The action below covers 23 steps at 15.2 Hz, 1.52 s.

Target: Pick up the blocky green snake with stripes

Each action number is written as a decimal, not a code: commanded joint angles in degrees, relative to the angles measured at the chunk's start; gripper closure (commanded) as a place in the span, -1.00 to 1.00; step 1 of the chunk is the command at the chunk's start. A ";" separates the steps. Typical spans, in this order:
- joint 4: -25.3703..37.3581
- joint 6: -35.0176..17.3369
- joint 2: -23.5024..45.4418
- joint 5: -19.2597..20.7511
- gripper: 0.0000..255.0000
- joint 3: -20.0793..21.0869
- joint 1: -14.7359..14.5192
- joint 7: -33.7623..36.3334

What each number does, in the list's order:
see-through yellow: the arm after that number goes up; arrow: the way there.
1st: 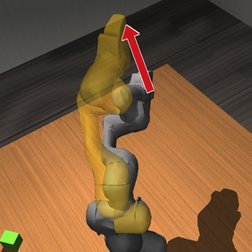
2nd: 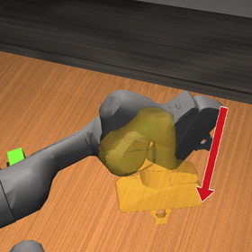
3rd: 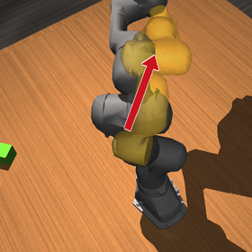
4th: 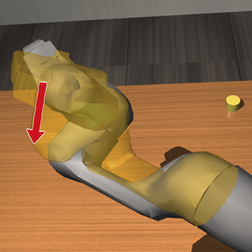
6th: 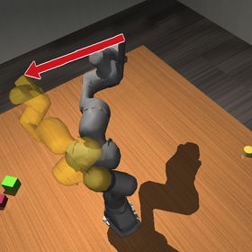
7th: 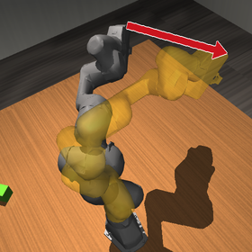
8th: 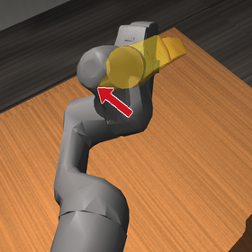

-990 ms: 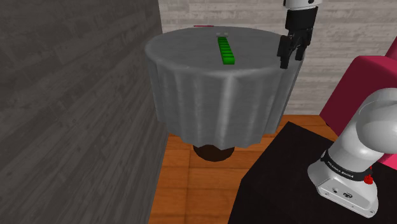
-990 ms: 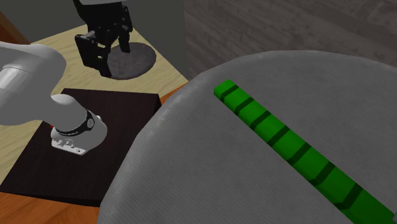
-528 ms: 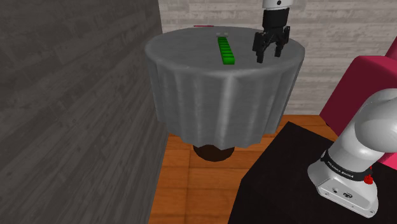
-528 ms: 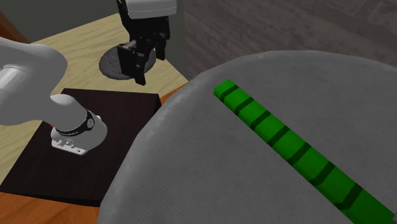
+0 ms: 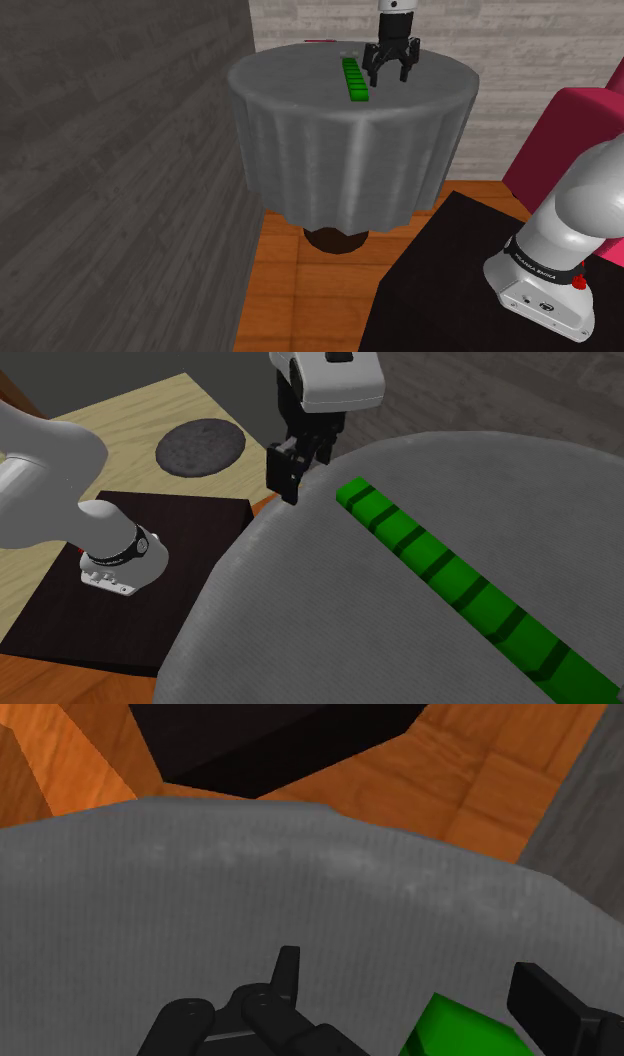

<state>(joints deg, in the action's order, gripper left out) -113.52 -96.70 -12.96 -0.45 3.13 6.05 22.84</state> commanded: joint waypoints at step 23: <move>39.55 -0.86 35.24 -1.69 -1.00 -4.36 4.86 11.73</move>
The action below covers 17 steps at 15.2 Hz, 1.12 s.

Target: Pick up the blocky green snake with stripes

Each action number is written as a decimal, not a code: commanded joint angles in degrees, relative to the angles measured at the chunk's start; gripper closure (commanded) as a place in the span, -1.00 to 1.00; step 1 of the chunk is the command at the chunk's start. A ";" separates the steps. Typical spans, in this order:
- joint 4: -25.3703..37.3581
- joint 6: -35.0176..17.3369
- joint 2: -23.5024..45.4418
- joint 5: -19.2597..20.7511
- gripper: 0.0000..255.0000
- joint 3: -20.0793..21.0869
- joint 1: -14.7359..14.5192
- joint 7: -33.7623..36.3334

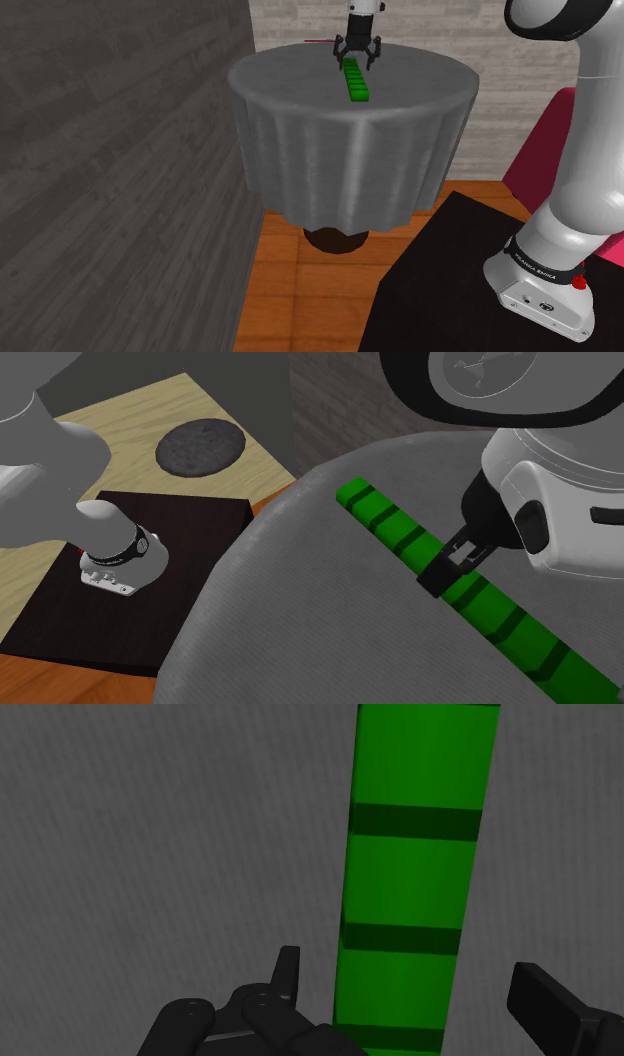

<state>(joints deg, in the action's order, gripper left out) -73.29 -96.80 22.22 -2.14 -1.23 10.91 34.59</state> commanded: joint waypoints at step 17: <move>1.78 1.31 0.43 0.00 1.00 0.00 0.02 0.04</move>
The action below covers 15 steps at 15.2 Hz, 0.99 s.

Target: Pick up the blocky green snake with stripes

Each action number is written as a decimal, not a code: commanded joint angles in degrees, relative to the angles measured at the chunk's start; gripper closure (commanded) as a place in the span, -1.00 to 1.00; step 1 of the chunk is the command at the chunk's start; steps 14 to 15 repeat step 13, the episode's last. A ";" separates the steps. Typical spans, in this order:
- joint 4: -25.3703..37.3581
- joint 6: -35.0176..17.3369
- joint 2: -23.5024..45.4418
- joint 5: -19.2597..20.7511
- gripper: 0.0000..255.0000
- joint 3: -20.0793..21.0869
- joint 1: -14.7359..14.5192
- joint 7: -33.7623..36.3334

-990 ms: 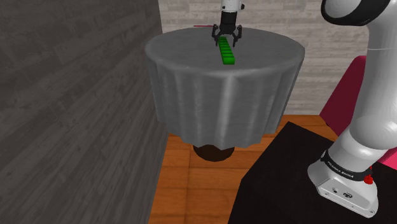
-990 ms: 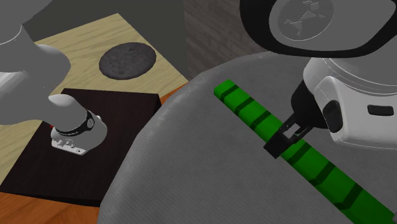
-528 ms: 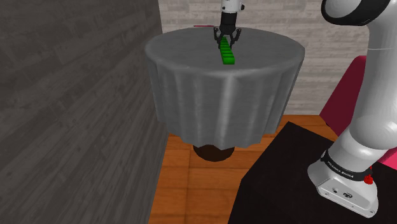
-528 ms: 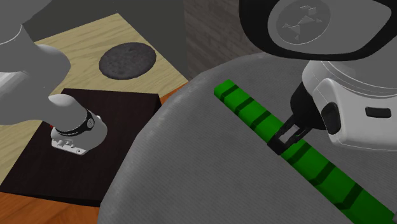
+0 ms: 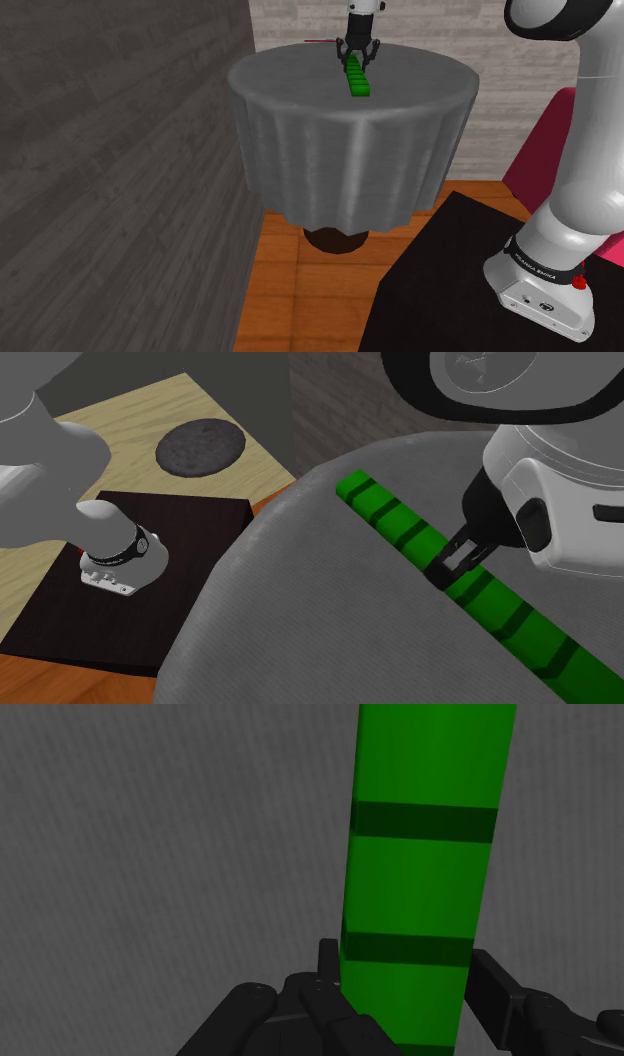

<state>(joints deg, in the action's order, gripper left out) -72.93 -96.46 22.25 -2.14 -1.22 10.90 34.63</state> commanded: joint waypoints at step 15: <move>16.36 11.95 4.37 -0.08 1.00 0.02 0.22 0.28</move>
